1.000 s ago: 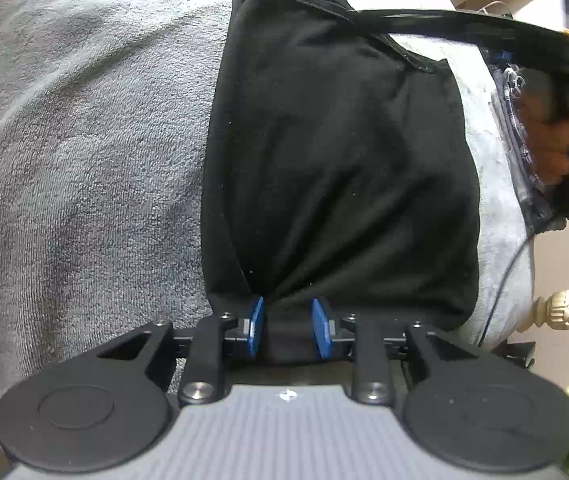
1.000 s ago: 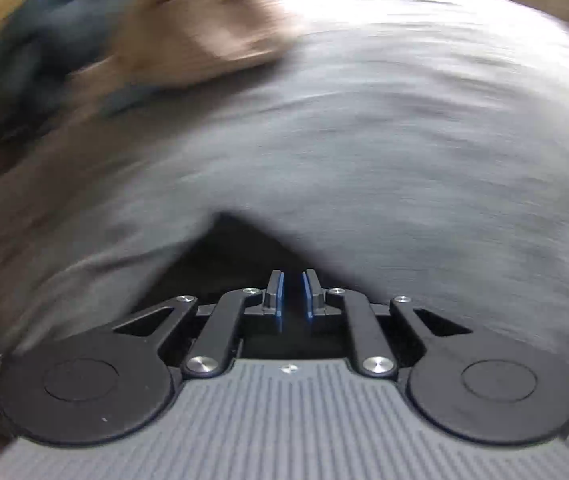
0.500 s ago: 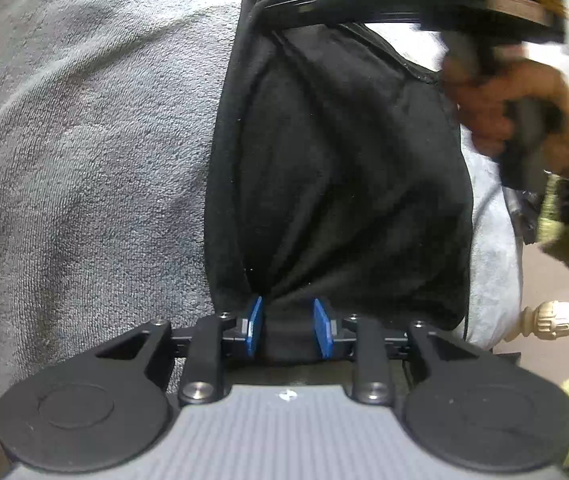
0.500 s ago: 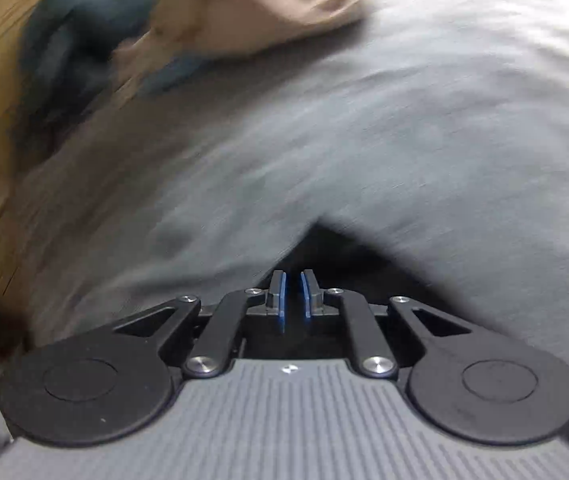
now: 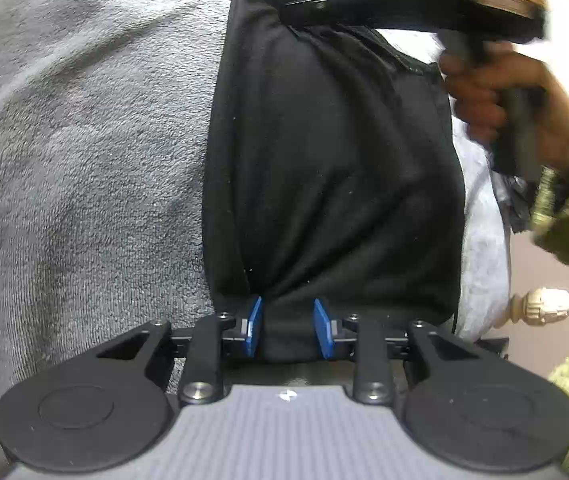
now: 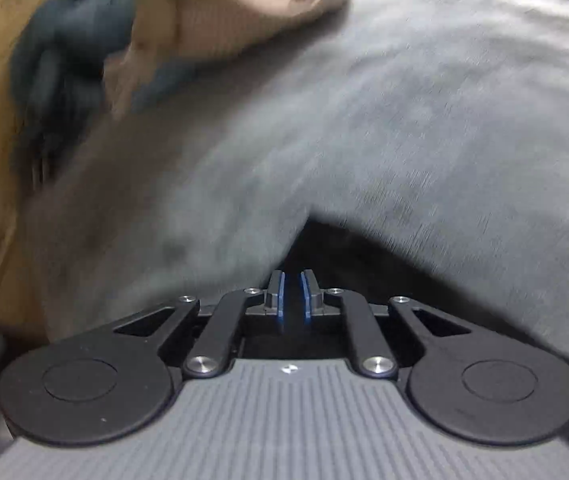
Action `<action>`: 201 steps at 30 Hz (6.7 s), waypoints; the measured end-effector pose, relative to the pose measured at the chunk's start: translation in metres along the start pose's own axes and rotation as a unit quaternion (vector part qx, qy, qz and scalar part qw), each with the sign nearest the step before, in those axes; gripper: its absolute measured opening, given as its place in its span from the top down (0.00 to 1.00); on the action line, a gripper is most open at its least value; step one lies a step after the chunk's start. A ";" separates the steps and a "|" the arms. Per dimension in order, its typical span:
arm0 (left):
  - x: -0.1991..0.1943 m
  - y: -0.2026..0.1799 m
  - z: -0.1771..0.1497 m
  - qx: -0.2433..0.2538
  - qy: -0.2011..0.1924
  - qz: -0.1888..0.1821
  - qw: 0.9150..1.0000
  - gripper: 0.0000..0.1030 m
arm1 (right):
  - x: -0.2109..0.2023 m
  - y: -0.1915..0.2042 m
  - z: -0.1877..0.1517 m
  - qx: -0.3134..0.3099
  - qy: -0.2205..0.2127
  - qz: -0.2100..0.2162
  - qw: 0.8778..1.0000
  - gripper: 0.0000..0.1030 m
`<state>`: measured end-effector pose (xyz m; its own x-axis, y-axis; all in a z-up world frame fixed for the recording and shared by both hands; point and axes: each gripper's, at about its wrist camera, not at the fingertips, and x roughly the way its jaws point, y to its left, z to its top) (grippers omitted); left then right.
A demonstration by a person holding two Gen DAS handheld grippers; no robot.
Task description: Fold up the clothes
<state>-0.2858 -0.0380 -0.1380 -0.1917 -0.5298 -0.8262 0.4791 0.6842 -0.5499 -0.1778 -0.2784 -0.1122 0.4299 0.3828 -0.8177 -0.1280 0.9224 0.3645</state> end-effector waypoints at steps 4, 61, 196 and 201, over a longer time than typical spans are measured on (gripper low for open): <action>0.001 -0.001 -0.003 0.016 0.006 -0.001 1.000 0.71 | -0.006 -0.038 0.003 0.113 -0.072 -0.056 0.989 0.96; 0.026 -0.067 -0.019 0.096 -0.040 0.132 0.986 0.55 | -0.143 0.039 -0.219 -0.127 0.013 -0.048 0.991 0.90; 0.087 -0.096 0.174 0.114 -0.041 0.267 0.956 0.44 | -0.113 0.043 -0.162 -0.081 0.045 -0.181 0.979 0.69; 0.086 -0.095 0.173 0.114 -0.044 0.266 0.956 0.44 | -0.094 0.039 -0.192 -0.046 0.137 -0.206 0.968 0.69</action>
<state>-0.1994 -0.2352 -0.1355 0.1989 -0.1841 -0.9626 0.6645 0.7472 -0.0056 -0.3947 -0.2683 -0.1067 0.2091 -0.0315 -0.9774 -0.0801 0.9956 -0.0492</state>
